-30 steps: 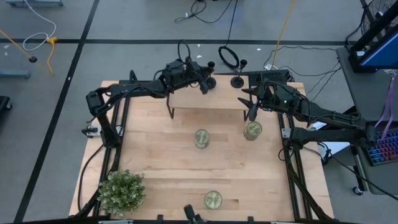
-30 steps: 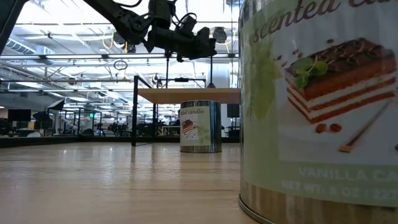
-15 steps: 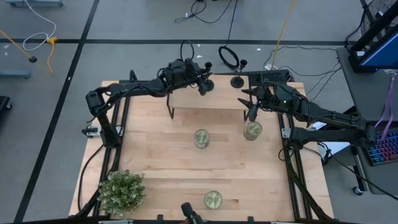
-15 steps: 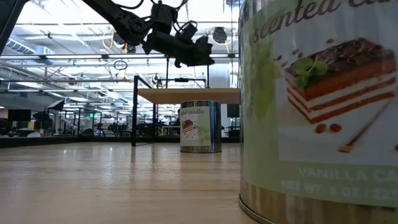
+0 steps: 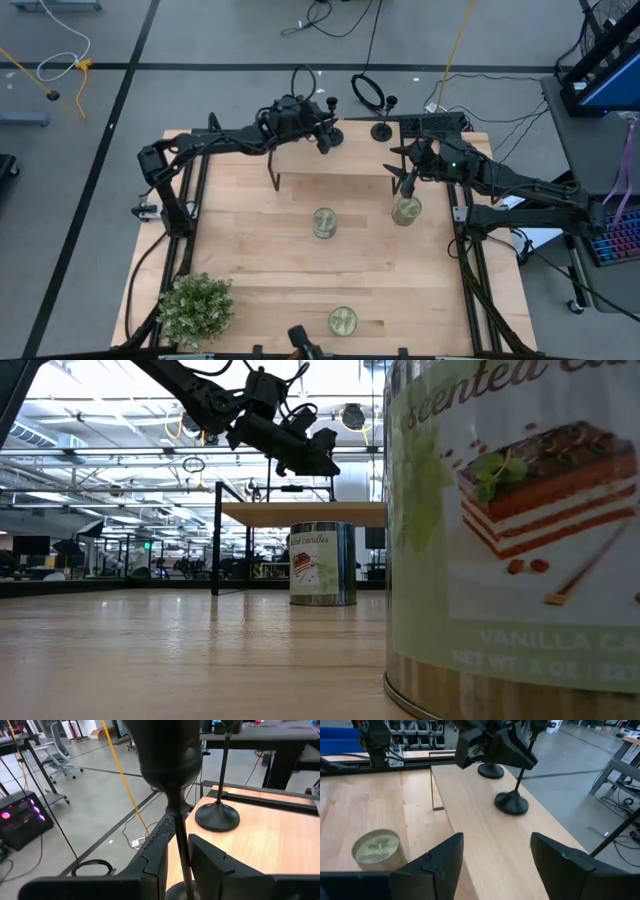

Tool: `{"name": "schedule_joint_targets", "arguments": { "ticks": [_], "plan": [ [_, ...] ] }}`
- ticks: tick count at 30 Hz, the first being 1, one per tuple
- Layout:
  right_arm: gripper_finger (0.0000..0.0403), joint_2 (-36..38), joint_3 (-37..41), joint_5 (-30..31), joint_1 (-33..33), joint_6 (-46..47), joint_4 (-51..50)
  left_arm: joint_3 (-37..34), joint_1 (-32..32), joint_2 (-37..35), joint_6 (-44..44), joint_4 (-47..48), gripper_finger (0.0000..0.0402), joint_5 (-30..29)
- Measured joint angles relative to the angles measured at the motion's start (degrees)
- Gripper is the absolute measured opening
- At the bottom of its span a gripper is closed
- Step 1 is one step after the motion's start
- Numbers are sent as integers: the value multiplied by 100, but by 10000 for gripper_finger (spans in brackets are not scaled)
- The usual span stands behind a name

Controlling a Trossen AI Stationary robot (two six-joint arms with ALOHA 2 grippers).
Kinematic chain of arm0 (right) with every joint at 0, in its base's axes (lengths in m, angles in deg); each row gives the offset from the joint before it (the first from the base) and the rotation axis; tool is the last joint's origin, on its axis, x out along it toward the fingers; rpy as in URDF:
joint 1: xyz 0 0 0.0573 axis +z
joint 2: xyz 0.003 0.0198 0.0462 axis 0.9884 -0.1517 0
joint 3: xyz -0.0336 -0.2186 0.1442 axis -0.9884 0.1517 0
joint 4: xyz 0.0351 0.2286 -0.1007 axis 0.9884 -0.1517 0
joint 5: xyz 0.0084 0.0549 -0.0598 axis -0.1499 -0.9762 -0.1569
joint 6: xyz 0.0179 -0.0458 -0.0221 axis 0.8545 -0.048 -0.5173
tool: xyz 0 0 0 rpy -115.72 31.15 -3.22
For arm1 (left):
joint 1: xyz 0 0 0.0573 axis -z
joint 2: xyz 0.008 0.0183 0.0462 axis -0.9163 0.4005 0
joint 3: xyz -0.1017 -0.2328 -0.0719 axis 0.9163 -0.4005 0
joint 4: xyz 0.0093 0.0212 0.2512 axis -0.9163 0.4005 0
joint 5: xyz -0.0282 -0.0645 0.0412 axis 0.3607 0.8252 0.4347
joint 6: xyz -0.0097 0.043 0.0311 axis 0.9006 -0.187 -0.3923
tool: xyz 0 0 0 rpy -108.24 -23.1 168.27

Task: Pick & Place candle stick holders
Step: Put the black candle holder on the shelf

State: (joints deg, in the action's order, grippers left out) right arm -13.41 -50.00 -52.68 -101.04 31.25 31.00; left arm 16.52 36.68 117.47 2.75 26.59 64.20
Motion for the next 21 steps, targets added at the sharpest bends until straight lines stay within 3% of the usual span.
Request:
{"name": "schedule_joint_targets", "arguments": {
  "ticks": [21],
  "plan": [
    [234, 0, 0, -2, 0, 131, -5, -5, 196, -122, -633, 371, 84, -172]
  ]
}}
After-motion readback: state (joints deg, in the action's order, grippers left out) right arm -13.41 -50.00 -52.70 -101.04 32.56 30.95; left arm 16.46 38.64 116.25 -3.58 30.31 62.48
